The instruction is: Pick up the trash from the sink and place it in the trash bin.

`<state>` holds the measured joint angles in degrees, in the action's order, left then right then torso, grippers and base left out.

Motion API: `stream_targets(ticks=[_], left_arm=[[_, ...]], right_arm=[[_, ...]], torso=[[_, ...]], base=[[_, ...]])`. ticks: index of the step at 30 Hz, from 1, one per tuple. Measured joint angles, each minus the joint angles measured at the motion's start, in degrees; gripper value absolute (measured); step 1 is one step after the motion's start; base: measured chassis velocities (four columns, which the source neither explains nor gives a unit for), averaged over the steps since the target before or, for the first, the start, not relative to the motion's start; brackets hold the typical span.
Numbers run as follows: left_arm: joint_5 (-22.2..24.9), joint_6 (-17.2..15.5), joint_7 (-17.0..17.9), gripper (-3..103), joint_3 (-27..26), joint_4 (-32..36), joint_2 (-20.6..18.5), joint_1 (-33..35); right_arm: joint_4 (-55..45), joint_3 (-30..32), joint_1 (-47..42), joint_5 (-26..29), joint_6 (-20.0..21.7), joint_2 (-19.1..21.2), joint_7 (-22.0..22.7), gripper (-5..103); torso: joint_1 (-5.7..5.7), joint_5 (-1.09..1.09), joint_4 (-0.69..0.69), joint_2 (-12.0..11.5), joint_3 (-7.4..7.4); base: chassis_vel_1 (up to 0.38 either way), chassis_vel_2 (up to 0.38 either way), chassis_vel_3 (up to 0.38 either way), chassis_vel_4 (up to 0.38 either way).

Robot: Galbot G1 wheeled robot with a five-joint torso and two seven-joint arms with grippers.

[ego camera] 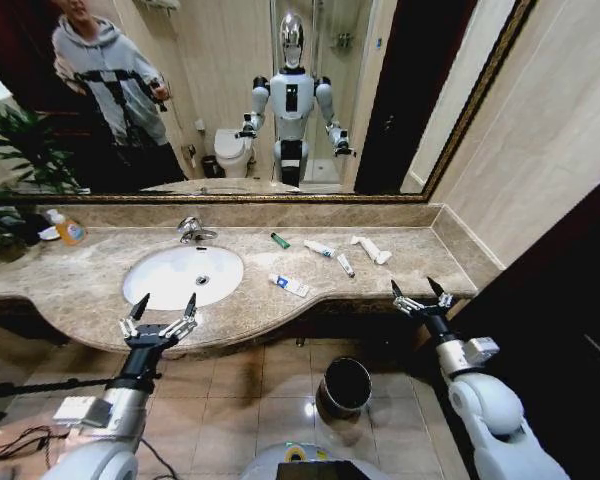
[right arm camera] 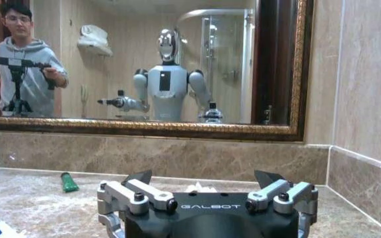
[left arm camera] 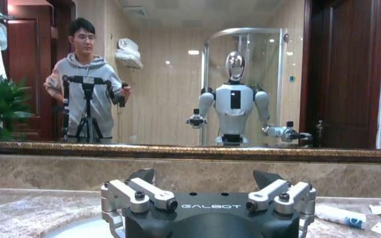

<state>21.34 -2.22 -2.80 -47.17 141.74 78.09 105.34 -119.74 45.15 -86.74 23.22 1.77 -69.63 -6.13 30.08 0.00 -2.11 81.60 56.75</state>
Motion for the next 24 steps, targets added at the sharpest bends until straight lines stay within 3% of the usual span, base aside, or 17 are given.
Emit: stream_targets(ticks=[15,24], left_arm=[[0.0,0.0,0.0,100,0.0,0.0,0.0,0.0],[0.0,0.0,0.0,100,0.0,0.0,0.0,0.0]], right_arm=[[6.3,-4.5,9.7,2.2,7.0,5.0,1.4,100],[12.2,-7.4,15.0,4.4,8.1,7.0,1.8,100]], torso=[[0.0,0.0,0.0,0.0,0.0],[0.0,0.0,0.0,0.0,0.0]], base=[[0.0,0.0,0.0,0.0],[0.0,0.0,0.0,0.0]])
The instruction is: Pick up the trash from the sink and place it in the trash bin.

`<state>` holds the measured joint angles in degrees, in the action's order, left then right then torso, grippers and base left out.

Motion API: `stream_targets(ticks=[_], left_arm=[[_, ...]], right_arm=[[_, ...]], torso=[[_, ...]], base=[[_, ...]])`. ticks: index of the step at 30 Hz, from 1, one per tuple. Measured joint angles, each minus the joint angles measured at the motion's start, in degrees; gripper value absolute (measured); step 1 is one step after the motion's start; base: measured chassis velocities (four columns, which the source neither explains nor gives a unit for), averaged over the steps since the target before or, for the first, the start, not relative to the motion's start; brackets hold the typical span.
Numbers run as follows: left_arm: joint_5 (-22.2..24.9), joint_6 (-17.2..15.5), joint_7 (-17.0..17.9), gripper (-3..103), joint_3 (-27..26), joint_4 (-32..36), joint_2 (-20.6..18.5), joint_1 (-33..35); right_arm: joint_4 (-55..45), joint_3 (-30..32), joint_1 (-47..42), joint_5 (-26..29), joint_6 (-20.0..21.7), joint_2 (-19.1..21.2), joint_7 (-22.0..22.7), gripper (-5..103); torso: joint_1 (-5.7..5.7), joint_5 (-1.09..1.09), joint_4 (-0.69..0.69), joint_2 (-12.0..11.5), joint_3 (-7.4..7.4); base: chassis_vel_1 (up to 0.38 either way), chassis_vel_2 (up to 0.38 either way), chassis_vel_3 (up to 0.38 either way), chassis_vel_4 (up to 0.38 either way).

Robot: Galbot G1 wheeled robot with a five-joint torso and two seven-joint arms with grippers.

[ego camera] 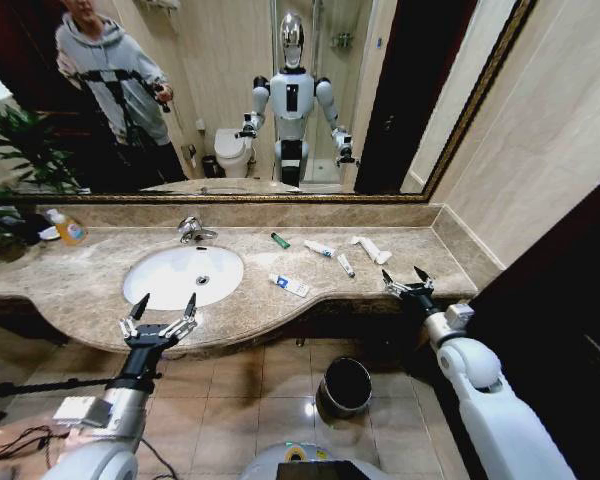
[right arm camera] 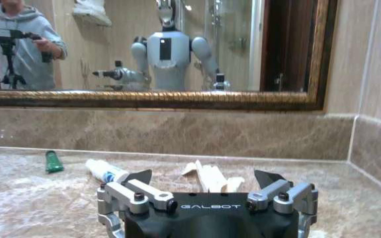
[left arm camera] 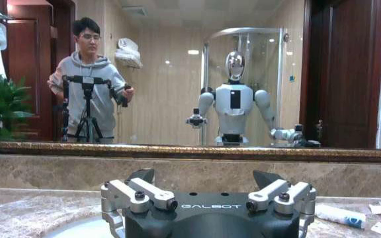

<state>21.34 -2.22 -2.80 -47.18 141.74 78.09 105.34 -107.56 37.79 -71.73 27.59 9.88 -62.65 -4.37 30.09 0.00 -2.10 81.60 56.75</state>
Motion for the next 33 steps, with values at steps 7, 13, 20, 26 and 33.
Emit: stream_targets(ticks=[7,13,20,26,33], left_arm=[[0.0,0.0,0.0,100,0.0,0.0,0.0,0.0],[0.0,0.0,0.0,100,0.0,0.0,0.0,0.0],[0.0,0.0,0.0,100,0.0,0.0,0.0,0.0],[0.0,0.0,0.0,100,0.0,0.0,0.0,0.0],[0.0,0.0,0.0,100,0.0,0.0,0.0,0.0]], right_arm=[[11.6,-4.9,9.6,0.4,0.5,0.6,1.2,100],[17.4,-7.5,14.5,1.9,0.5,0.4,1.4,100],[28.4,-13.0,24.6,3.0,-0.3,-0.6,0.8,98],[33.3,-15.0,29.5,2.6,-0.7,-1.1,0.3,84],[35.0,-15.5,30.1,2.4,-1.1,-1.0,-1.5,65]], torso=[[0.0,0.0,0.0,0.0,0.0],[0.0,0.0,-0.01,0.0,0.0],[0.0,0.0,-0.01,0.0,0.0],[0.01,0.01,-0.02,0.0,0.0],[0.0,0.0,-0.01,0.0,0.0]], base=[[0.0,0.0,0.0,0.0],[0.0,0.0,0.0,0.0],[0.0,0.0,0.0,0.0],[0.0,0.0,0.0,0.0],[0.0,0.0,0.0,0.0]])
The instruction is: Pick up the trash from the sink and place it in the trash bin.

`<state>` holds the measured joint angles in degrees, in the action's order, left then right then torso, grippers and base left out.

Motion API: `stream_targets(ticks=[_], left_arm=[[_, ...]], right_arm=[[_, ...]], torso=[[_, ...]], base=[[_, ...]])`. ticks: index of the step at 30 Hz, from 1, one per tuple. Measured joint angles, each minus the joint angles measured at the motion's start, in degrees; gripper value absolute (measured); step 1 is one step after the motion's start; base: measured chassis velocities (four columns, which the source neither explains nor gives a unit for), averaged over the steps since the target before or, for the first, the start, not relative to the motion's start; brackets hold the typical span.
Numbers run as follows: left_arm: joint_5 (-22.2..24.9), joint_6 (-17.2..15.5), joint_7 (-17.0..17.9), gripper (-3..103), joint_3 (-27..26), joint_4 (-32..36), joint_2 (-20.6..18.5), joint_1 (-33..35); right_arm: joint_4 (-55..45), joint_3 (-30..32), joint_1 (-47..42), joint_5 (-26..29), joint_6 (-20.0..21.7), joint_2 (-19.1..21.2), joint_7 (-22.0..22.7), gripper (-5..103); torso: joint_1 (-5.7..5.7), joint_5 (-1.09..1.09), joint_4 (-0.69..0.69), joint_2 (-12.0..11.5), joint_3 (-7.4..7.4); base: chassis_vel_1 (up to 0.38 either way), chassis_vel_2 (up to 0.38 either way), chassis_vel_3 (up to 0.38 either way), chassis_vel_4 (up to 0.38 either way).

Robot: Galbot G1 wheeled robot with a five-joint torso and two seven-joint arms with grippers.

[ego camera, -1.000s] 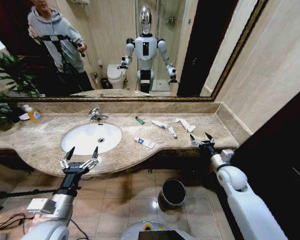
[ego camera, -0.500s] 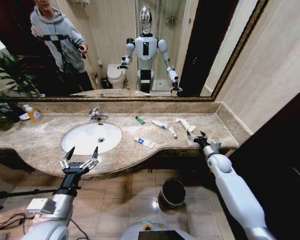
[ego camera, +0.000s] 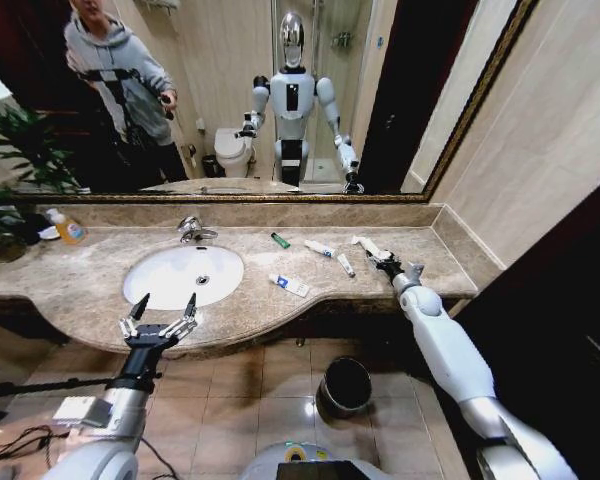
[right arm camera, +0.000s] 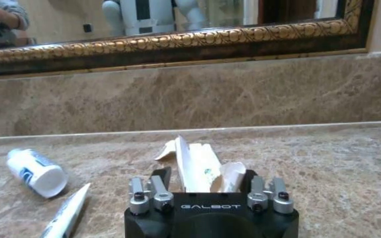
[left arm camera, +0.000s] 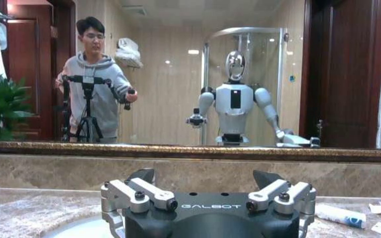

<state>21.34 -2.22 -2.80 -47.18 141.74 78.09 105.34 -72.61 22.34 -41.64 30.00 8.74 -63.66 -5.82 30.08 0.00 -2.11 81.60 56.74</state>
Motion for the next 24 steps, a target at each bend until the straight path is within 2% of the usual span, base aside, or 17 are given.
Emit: stream_targets(ticks=[1,3,4,6,12,15,21,24], left_arm=[[0.0,0.0,0.0,100,0.0,0.0,0.0,0.0],[0.0,0.0,0.0,100,0.0,0.0,0.0,0.0],[0.0,0.0,0.0,100,0.0,0.0,0.0,0.0],[0.0,0.0,0.0,100,0.0,0.0,0.0,0.0],[0.0,0.0,0.0,100,0.0,0.0,0.0,0.0],[0.0,0.0,0.0,100,0.0,0.0,0.0,0.0],[0.0,0.0,0.0,100,0.0,0.0,0.0,0.0],[0.0,0.0,0.0,100,0.0,0.0,0.0,0.0]], right_arm=[[0.0,0.1,-0.3,-0.1,-0.2,0.0,-0.3,61],[-0.2,0.2,-0.8,-0.3,-0.3,0.0,-0.8,61],[-0.6,0.4,-1.3,-0.4,-0.4,0.1,-1.0,53],[-0.8,0.5,-1.5,-0.4,-0.4,0.1,-1.2,53],[-2.6,1.0,-3.2,-0.8,-0.4,0.3,-1.5,32],[-3.0,1.3,-3.5,-0.8,-0.3,0.6,-1.3,28],[-5.1,2.7,-5.4,-0.5,0.3,1.7,-1.0,10],[-5.9,3.2,-6.2,-0.5,0.4,1.9,-1.0,5]], torso=[[0.0,0.0,0.0,0.0,0.0],[0.0,-0.01,0.0,0.0,0.0],[0.0,-0.01,0.01,0.0,0.0],[0.0,-0.01,0.01,0.0,0.0],[0.0,0.0,0.0,0.0,0.0],[0.0,-0.01,0.0,0.0,0.0],[0.0,0.0,0.0,0.0,0.0],[0.0,0.0,0.0,0.0,0.0]], base=[[0.0,0.0,0.0,0.0],[0.0,0.0,0.0,0.0],[0.0,0.0,0.0,0.0],[0.0,0.0,0.0,0.0],[0.0,0.0,0.0,0.0],[0.0,0.0,0.0,0.0],[0.0,0.0,0.0,0.0],[0.0,0.0,0.0,0.0]])
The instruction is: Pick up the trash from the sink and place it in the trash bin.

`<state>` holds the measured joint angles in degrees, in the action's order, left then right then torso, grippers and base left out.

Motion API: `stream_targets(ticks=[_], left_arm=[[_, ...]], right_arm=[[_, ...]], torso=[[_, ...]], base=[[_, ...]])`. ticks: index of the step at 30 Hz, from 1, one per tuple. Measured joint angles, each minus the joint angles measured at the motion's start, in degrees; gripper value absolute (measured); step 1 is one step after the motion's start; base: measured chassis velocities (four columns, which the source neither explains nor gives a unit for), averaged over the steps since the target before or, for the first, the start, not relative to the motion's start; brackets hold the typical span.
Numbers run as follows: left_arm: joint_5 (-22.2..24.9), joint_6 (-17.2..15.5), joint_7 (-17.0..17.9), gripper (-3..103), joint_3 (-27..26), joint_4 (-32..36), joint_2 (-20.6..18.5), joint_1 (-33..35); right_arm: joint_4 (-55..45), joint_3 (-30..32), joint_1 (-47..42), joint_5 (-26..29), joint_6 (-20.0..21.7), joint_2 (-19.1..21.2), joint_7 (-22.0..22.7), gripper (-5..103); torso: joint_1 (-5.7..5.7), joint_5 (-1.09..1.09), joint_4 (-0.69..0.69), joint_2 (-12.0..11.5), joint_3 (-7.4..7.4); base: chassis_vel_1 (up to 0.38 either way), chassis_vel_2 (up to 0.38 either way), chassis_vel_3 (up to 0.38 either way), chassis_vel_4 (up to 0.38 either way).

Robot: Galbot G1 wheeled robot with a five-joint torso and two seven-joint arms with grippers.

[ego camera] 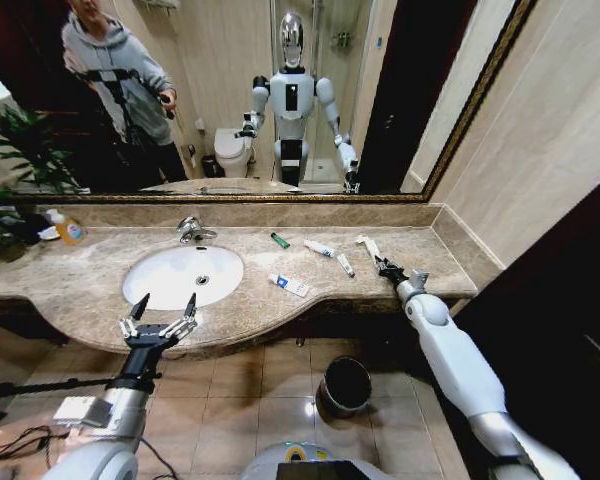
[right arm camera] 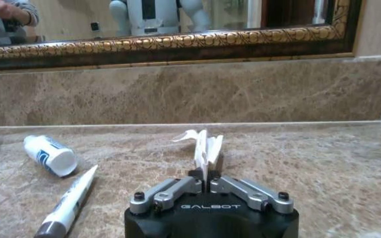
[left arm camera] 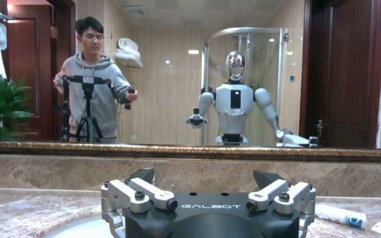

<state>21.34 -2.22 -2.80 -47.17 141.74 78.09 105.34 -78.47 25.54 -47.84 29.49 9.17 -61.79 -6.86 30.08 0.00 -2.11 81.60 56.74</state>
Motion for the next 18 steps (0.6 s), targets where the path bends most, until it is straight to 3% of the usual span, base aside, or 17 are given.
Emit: stream_targets(ticks=[1,11,14,17,18], left_arm=[[0.0,0.0,0.0,100,0.0,0.0,0.0,0.0],[0.0,0.0,0.0,100,0.0,0.0,0.0,0.0],[0.0,0.0,0.0,100,0.0,0.0,0.0,0.0],[0.0,0.0,0.0,100,0.0,0.0,0.0,0.0],[0.0,0.0,0.0,100,0.0,0.0,0.0,0.0]], right_arm=[[-0.9,0.6,-0.8,0.0,0.1,0.1,0.0,1],[-13.8,6.9,-10.1,0.4,0.3,1.4,0.9,0],[-20.1,10.2,-15.8,1.4,-0.9,1.8,0.6,0],[-29.2,15.4,-29.2,1.7,-5.2,0.7,-0.6,0],[-29.2,15.4,-29.2,1.7,-5.2,0.7,-0.6,0]], torso=[[0.0,-0.01,0.0,0.0,0.0],[0.0,0.01,0.01,0.0,0.0],[0.0,0.0,-0.03,0.0,0.0],[0.0,0.0,0.0,0.0,-0.01],[0.0,0.0,0.0,0.0,-0.01]], base=[[0.0,0.0,0.0,0.0],[0.0,0.0,0.0,0.0],[0.0,0.0,0.0,0.0],[0.0,0.0,0.0,0.0],[0.0,0.0,0.0,0.0]])
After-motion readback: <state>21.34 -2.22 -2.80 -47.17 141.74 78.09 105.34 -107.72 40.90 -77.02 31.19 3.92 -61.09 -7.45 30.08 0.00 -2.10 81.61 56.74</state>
